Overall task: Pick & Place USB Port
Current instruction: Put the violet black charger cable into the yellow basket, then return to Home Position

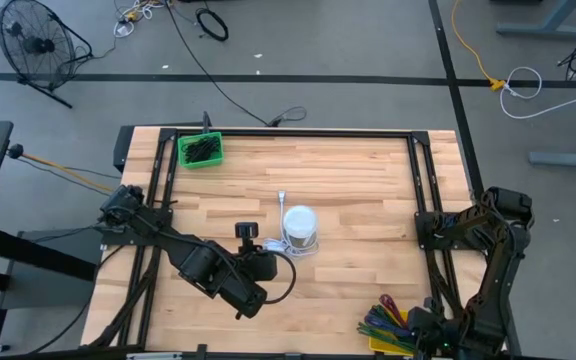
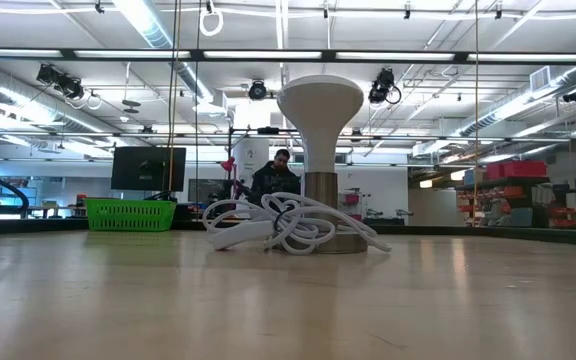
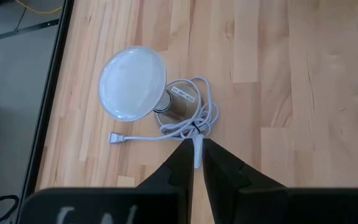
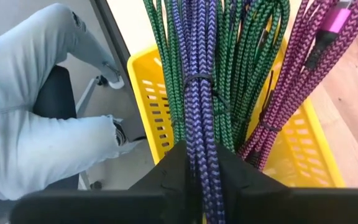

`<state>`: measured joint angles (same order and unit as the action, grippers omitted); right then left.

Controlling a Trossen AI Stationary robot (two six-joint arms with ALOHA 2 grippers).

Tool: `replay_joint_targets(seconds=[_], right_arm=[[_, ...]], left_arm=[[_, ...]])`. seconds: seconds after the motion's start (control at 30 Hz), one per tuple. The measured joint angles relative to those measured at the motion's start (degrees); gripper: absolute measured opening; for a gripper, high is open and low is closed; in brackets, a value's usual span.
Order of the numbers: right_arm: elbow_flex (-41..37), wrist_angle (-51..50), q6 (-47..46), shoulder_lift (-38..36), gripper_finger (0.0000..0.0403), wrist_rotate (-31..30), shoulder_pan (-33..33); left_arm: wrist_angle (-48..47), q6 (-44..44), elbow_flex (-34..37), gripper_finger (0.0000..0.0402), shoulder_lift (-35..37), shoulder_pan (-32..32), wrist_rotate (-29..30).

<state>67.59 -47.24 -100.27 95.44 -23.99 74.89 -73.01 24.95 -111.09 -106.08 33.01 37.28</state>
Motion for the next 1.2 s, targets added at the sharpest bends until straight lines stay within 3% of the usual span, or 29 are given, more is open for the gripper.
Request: replay_joint_targets(seconds=[0.43, 0.63, 0.83, 0.9, 1.07, 1.2], right_arm=[[0.00, -1.20, 0.68, 0.00, 0.0096, -2.01, 0.00], [0.00, -5.23, 1.15, -0.07, 0.0096, -2.10, -0.55], [0.00, -8.84, 8.12, -2.80, 0.0086, -2.61, -3.60], [0.00, -10.82, 10.87, -4.45, 0.0082, -5.80, -4.72], [0.00, -16.84, 18.71, -9.08, 0.0075, -23.25, -6.79], [0.00, -23.33, 22.27, -12.91, 0.0072, -31.84, -9.10]], left_arm=[[-0.02, -0.07, 0.00, 0.0039, 0.00, 0.00, 0.00], [-0.02, -0.09, 0.00, 0.0039, 0.00, -0.07, 0.06], [-0.01, -0.09, 0.00, 0.0039, 0.00, -0.09, 0.58], [-0.02, -0.19, 0.00, 0.0039, 0.00, -0.09, 1.76], [0.19, -3.21, 0.00, 0.0039, 0.00, -0.11, 6.61], [0.52, -6.78, 0.00, 0.0033, 0.00, -0.39, 8.90]])
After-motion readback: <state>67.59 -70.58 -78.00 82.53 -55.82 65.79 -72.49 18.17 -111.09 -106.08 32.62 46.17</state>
